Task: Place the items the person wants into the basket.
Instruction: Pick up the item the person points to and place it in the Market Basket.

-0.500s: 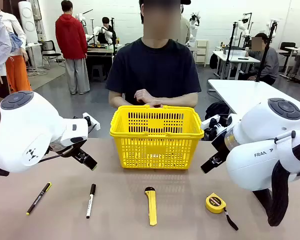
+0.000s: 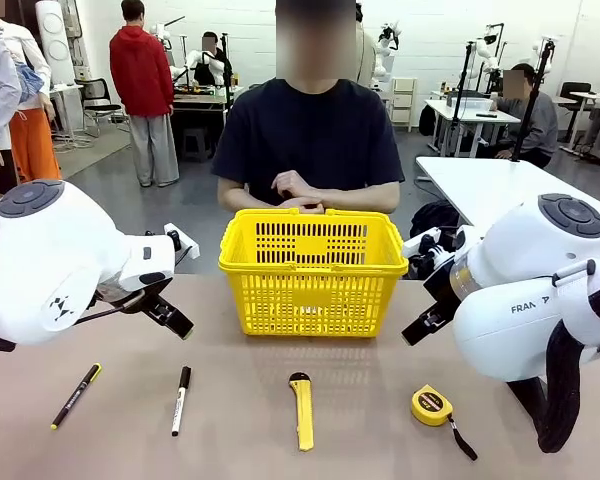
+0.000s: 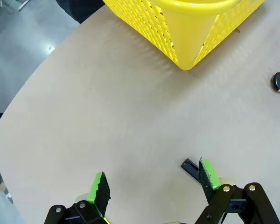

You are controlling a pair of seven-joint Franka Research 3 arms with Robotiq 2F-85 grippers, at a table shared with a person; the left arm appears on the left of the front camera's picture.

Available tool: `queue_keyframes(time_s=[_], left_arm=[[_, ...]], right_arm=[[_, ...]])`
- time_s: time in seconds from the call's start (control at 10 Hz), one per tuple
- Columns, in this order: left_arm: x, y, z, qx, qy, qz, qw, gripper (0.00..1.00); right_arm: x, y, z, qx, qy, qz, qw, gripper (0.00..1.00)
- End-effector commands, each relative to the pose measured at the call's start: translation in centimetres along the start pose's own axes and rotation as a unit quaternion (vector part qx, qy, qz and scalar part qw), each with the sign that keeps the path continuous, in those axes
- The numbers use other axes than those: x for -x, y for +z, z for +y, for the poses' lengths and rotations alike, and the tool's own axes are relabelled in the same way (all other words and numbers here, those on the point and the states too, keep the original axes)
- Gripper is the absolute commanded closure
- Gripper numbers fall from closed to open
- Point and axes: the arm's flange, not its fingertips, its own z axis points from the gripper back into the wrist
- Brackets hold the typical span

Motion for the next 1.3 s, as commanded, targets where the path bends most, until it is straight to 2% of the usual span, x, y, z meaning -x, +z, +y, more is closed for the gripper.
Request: queue_keyframes(time_s=[0.0, 1.0, 1.1, 1.2], left_arm=[[0.0, 0.0, 0.0, 0.0, 0.0, 0.0, 1.0, 0.0], [0.0, 0.0, 0.0, 0.0, 0.0, 0.0, 1.0, 0.0], [0.3, 3.3, -1.3, -0.008, -0.015, -0.014, 1.0, 0.0], [-0.6, 9.5, -2.1, -0.025, -0.036, -0.045, 0.998, 0.0]], right_arm=[[0.0, 0.0, 0.0, 0.0, 0.0, 0.0, 1.0, 0.0], [0.0, 0.0, 0.0, 0.0, 0.0, 0.0, 1.0, 0.0], [1.1, 4.5, 0.7, 0.009, 0.005, -0.01, 1.0, 0.0], [1.9, 10.5, 1.6, 0.008, 0.011, -0.025, 1.0, 0.0]])
